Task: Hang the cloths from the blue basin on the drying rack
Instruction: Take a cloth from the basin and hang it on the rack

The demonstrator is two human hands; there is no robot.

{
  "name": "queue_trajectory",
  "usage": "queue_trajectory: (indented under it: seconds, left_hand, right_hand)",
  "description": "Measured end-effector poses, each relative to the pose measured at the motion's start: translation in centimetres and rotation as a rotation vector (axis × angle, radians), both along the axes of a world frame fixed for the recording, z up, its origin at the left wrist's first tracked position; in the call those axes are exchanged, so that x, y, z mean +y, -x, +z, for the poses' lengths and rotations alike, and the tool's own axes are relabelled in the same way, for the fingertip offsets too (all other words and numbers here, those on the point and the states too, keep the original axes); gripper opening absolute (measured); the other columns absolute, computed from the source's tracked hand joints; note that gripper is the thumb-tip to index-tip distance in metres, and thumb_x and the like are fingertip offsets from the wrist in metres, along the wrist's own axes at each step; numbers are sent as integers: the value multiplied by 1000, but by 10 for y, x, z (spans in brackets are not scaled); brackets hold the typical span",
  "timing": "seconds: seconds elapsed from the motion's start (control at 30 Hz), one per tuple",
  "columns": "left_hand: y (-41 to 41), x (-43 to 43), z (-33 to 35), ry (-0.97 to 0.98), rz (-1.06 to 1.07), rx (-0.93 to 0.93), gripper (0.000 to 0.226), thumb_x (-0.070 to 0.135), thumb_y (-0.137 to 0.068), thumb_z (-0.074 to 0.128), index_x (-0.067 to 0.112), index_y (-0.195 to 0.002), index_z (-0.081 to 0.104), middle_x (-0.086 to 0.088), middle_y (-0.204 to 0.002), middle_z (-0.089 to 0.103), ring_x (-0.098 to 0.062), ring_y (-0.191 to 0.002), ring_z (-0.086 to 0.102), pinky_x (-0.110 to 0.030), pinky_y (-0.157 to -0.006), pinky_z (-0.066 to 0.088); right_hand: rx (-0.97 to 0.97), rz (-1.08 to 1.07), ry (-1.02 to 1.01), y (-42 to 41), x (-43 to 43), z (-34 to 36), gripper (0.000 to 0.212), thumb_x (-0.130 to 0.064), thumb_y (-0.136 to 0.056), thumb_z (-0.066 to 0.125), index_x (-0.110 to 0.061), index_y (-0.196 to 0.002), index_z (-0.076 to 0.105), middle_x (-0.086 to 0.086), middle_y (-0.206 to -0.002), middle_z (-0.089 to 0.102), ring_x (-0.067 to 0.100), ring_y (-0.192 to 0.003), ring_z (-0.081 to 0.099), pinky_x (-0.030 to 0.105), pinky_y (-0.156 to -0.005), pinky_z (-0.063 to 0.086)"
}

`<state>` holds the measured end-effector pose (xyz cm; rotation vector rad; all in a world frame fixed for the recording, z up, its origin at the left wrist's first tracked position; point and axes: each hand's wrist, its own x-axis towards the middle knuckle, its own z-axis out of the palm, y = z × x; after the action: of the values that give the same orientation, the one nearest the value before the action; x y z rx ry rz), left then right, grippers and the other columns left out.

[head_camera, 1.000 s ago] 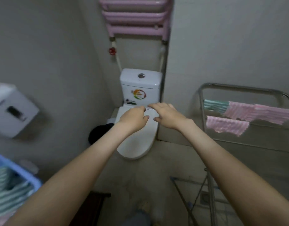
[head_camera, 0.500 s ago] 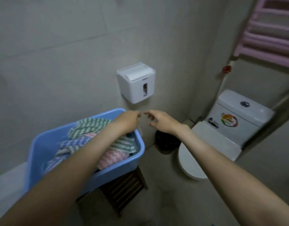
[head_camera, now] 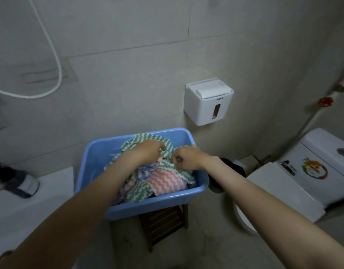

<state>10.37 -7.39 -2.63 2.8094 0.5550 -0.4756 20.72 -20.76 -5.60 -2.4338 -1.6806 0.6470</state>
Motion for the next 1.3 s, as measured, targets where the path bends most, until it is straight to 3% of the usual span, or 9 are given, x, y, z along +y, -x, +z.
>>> queue_trajectory:
  seconds: [0.17, 0.27, 0.47, 0.6, 0.73, 0.9, 1.03, 1.2, 1.3]
  left_hand:
    - [1, -8, 6, 23, -38, 15, 56, 4, -99, 35, 24, -150, 24, -3, -156, 25, -25, -136, 36, -33, -102, 34]
    - [0, -8, 11, 127, -93, 14, 51, 18, -99, 42, 27, -148, 29, -3, -153, 31, -25, -135, 37, -34, -103, 34]
    - [-12, -7, 19, 300, 5, -382, 26, 28, -93, 52, 12, -111, 62, -10, -114, 62, -25, -105, 58, -31, -81, 41]
    - [-23, -24, 39, 222, 66, -569, 15, 15, -95, 46, 3, -89, 54, -20, -86, 57, -35, -85, 55, -33, -60, 22]
    - [-41, -49, 58, 147, 19, -658, 16, 16, -97, 41, 11, -82, 45, -26, -89, 59, -39, -83, 54, -35, -60, 22]
    - [-69, -91, 67, 155, -130, -684, 18, 17, -98, 40, 10, -84, 47, -17, -76, 57, -32, -70, 48, -37, -58, 28]
    - [-93, -133, 64, 371, -201, -585, 26, 36, -94, 53, 14, -81, 54, 0, -64, 52, -19, -62, 48, -32, -54, 32]
    - [-121, -200, 50, 601, -489, -395, 33, 45, -86, 60, 16, -99, 69, -11, -100, 67, -13, -89, 60, -28, -82, 44]
    - [-132, -258, 46, 710, -543, -405, 47, 53, -79, 49, 11, -95, 63, -5, -94, 67, -14, -88, 60, -31, -81, 46]
  right_hand:
    - [37, -108, -199, -10, -11, 15, 17, -17, -90, 53, -17, -98, 68, 1, -108, 64, 17, -103, 53, 34, -96, 37]
    - [116, -184, -389, -12, -18, 23, 14, -14, -91, 56, -12, -96, 69, 3, -99, 67, 14, -89, 52, 20, -82, 39]
    - [620, -433, -777, -19, -22, 39, 17, 2, -95, 46, -9, -85, 53, 6, -66, 55, 5, -55, 53, 20, -59, 44]
    - [760, -501, -819, -26, -38, 49, 26, 7, -88, 47, -17, -95, 52, 12, -86, 53, 17, -80, 56, 23, -74, 49]
    - [682, -459, -702, -29, -70, 56, 49, -7, -77, 59, -20, -120, 39, 1, -108, 49, 10, -92, 50, 17, -79, 45]
    - [458, -675, -927, -37, -119, 66, 15, 4, -91, 49, -10, -90, 56, -3, -82, 56, -2, -72, 51, 12, -67, 39]
    - [447, -856, -998, -43, -177, 78, 30, 3, -92, 42, -17, -78, 59, -7, -74, 61, -2, -65, 55, 16, -63, 41]
    - [538, -1094, -1141, -38, -266, 94, 32, -6, -99, 35, -16, -78, 56, -8, -65, 61, -2, -53, 56, 15, -52, 41]
    - [431, -1258, -1170, -28, -328, 86, 24, -10, -99, 40, -16, -84, 58, -7, -72, 61, -4, -56, 57, 14, -55, 43]
